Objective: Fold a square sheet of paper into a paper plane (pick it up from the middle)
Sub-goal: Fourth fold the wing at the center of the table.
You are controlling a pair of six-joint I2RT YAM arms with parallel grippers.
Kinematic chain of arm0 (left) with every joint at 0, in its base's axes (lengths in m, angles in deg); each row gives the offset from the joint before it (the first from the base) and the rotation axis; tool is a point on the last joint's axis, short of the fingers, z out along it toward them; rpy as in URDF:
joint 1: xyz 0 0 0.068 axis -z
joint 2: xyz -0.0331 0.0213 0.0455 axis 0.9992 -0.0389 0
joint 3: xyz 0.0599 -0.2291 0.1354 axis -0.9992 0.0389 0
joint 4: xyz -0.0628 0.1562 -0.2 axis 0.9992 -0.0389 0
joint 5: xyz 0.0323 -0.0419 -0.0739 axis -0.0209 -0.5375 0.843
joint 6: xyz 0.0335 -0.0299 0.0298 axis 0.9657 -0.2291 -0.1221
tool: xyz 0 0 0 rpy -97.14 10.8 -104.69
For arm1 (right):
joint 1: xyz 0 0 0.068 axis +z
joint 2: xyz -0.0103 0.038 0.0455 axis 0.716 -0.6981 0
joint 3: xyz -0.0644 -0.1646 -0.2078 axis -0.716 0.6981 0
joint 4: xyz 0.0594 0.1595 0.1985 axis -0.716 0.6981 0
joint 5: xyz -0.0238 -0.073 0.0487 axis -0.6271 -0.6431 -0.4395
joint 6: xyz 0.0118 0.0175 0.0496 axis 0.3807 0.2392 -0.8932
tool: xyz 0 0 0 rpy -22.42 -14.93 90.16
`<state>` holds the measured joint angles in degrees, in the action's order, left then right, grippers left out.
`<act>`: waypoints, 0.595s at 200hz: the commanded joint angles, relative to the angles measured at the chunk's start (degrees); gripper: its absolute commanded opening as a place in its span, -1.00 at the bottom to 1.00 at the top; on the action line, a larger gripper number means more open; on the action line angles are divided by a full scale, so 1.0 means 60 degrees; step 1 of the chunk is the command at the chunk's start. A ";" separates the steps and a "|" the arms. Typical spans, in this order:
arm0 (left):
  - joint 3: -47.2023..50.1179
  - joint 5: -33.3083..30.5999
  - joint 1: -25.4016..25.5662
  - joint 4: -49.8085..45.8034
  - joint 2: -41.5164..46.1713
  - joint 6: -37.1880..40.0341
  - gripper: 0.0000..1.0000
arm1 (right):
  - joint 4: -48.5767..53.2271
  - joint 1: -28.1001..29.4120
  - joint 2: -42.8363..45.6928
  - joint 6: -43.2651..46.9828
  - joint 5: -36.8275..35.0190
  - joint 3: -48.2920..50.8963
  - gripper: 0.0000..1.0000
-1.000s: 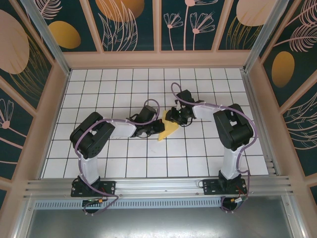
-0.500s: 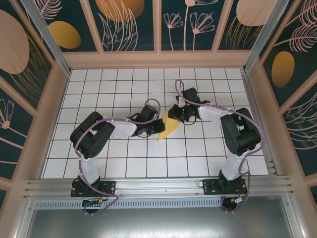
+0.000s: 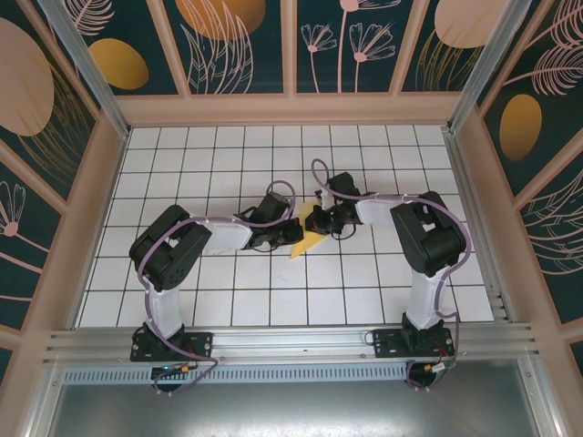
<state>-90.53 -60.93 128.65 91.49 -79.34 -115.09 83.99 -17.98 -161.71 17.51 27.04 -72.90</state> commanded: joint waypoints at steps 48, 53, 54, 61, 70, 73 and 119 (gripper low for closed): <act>0.0687 -0.0859 0.0023 -0.2053 -0.0834 0.0804 -1.00 | -0.0165 -0.1029 -0.0574 0.0461 -0.0353 -0.0229 -0.96; 0.0730 -0.0856 0.0028 -0.2049 -0.0852 0.0807 -1.00 | -0.0219 -0.1156 -0.0601 0.0407 -0.0399 -0.0254 -0.96; 0.0735 -0.0848 0.0028 -0.2048 -0.0846 0.0807 -1.00 | -0.0218 -0.1169 -0.0606 0.0406 -0.0409 -0.0269 -0.96; 0.0789 -0.0789 0.0025 -0.2012 -0.0862 0.0792 -1.00 | -0.0277 -0.1346 -0.0604 0.0368 -0.0430 -0.0299 -0.96; 0.0850 -0.0753 0.0027 -0.1985 -0.0826 0.0786 -1.00 | -0.0413 -0.1522 -0.0553 0.0306 -0.0432 -0.0326 -0.96; 0.0853 -0.0764 0.0027 -0.1988 -0.0835 0.0804 -1.00 | -0.0457 -0.1574 -0.0518 0.0291 -0.0434 -0.0314 -0.96; 0.0856 -0.0883 0.0011 -0.2047 -0.0728 0.0811 -1.00 | -0.1551 -0.1603 0.1111 -0.0080 -0.0314 0.0606 -0.95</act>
<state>-89.53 -61.09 128.70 92.80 -79.19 -111.84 80.79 -27.59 -162.44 18.38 27.92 -73.18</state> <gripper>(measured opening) 0.064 0.046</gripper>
